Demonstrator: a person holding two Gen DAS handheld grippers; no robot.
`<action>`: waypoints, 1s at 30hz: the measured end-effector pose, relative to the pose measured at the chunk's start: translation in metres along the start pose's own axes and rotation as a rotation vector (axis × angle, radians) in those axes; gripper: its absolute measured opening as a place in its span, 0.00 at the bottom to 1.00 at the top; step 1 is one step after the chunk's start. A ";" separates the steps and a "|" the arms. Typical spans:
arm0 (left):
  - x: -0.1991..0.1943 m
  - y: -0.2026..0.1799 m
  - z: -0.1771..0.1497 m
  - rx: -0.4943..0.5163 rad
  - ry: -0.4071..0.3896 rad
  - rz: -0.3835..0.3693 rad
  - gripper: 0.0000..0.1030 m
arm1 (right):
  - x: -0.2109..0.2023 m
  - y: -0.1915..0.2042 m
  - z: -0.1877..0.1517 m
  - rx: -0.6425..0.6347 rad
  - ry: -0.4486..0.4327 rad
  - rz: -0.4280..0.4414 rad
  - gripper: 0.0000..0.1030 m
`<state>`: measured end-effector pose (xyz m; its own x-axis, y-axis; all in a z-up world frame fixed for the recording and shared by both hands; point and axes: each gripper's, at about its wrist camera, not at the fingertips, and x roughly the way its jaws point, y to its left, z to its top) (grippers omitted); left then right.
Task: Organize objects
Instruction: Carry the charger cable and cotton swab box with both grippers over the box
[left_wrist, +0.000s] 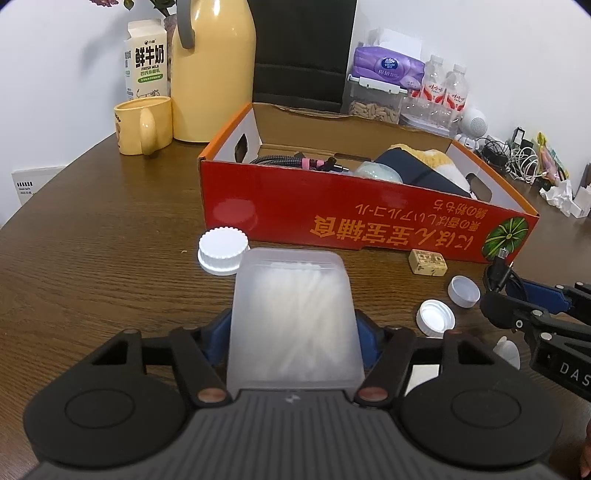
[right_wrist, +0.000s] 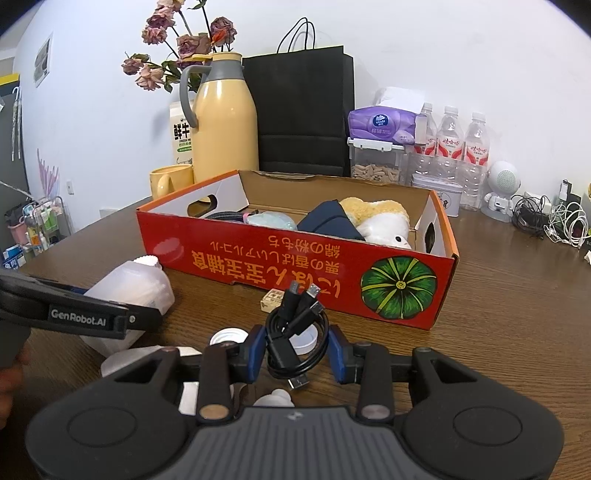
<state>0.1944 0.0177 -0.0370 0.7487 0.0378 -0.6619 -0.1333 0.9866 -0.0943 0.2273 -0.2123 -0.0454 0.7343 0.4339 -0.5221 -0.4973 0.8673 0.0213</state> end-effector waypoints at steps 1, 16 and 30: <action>-0.002 0.000 0.000 0.000 -0.007 -0.004 0.65 | 0.000 0.000 0.000 0.000 0.000 0.000 0.34; -0.045 -0.007 0.023 0.057 -0.125 -0.071 0.65 | -0.016 0.001 0.014 -0.012 -0.081 0.011 0.34; -0.043 -0.031 0.090 0.112 -0.262 -0.103 0.65 | -0.003 -0.003 0.084 -0.093 -0.161 -0.042 0.34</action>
<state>0.2254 -0.0006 0.0614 0.8985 -0.0381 -0.4373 0.0138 0.9982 -0.0586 0.2656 -0.1951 0.0281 0.8159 0.4378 -0.3776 -0.4997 0.8625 -0.0799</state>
